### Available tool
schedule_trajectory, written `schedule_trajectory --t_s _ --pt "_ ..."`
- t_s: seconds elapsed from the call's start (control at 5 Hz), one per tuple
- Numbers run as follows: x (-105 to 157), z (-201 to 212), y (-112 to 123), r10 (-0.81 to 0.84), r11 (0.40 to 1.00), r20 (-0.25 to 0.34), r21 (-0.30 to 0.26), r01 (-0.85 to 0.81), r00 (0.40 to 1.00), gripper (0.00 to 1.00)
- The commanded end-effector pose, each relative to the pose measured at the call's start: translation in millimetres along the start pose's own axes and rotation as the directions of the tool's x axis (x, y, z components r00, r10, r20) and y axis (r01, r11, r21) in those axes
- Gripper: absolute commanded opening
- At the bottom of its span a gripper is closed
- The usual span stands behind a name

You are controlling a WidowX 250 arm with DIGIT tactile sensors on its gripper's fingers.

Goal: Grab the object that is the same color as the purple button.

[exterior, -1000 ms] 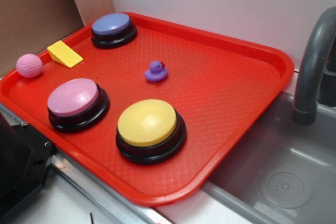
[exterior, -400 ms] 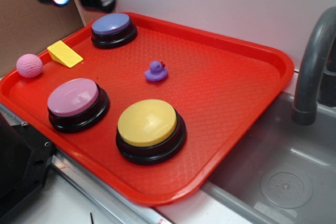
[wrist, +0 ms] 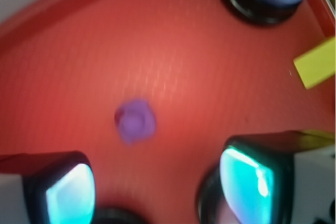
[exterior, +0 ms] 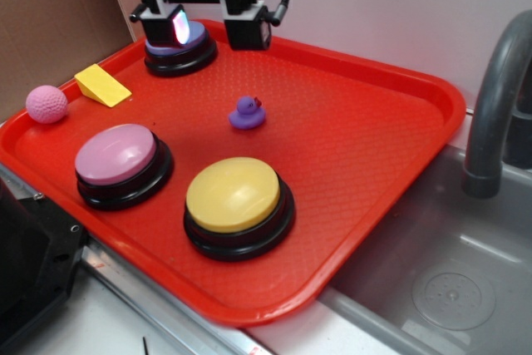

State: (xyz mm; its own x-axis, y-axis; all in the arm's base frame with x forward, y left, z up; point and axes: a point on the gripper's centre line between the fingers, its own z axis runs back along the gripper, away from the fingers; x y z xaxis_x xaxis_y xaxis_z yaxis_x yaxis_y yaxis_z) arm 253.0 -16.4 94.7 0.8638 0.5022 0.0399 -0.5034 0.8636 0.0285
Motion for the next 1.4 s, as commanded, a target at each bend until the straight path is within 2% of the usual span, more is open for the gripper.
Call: schedule_trajectory --t_s 0.0,0.4,0.8,1.0,1.2 --pt "3.4 -44.2 11.5 -0.026 1.0 0.023 -0.011 0.027 0.999 1.0" --pt "9.1 -59.4 -5.9 -0.096 0.993 0.012 -0.068 0.097 0.995 1.0" --pt "22.2 -60.1 -23.2 -0.256 0.963 0.046 -0.073 0.259 0.966 1.0" --pt "30.8 -60.9 -27.6 -0.274 0.957 0.05 -0.084 0.278 0.96 1.0" --pt "26.0 -64.4 -28.6 -0.275 0.957 0.039 -0.087 0.278 0.961 1.0"
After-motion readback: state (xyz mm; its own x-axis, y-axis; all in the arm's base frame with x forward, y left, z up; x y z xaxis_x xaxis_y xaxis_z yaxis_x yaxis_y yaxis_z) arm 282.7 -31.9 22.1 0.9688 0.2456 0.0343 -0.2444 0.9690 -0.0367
